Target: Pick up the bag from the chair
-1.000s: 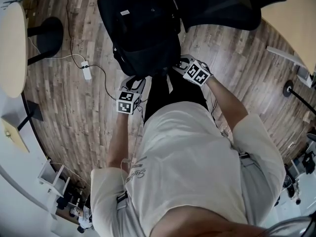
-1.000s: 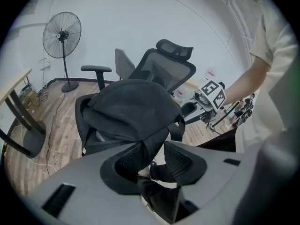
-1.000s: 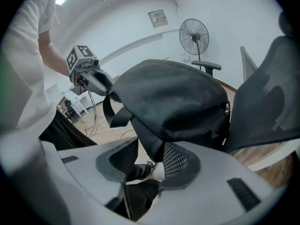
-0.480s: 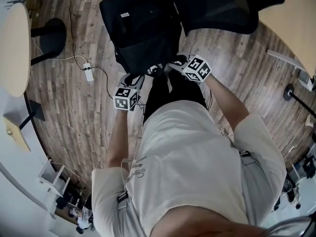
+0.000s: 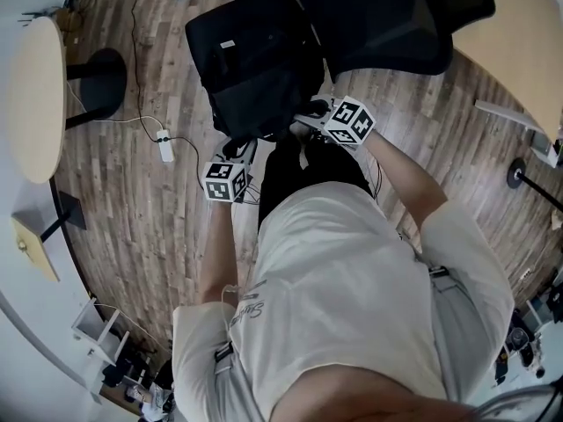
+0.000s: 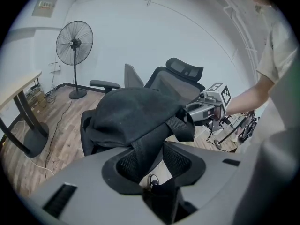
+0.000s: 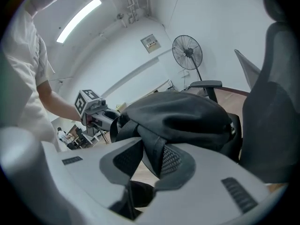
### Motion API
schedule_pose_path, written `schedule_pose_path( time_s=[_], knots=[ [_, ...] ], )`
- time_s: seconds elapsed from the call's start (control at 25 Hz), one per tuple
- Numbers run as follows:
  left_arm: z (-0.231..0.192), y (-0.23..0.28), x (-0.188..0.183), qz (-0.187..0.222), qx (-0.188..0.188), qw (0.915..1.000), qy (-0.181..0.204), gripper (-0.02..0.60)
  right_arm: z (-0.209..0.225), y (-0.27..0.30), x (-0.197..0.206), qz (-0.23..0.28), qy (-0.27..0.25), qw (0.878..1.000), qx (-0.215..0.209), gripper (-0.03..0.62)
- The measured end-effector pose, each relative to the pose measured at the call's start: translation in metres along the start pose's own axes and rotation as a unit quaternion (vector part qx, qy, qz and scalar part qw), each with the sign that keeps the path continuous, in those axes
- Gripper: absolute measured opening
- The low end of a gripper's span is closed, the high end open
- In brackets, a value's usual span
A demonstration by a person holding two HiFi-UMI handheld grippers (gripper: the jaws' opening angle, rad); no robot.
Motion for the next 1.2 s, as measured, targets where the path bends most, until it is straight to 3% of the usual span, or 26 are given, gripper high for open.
schedule_pose_path(
  time_s=[0.44,0.92,1.2],
  knots=[
    [-0.035,-0.023,-0.05,0.014,0.037,0.9964,0.075,0.069,0.009,-0.008,-0.064,0.005,0.015,0.998,0.068,0.075],
    [-0.08,-0.044,-0.091,0.057,0.092,0.9896,0.095,0.048,0.013,0.0,-0.122,0.043,0.04,0.991,0.122,0.063],
    [-0.098,-0.065,-0.129,0.119,0.091,0.9834,0.102,0.046,0.015,-0.011,-0.159,0.082,0.011,0.988,0.132,0.038]
  ],
)
Point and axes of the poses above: the fingertips, and each gripper's own axes: y forward along the fingers, z to its right, x out of its underside, the point moved 7 cm from there along -y, backward along the fingers, and after that the axes turned 12 degrees about -z, right-handed, at the moved point
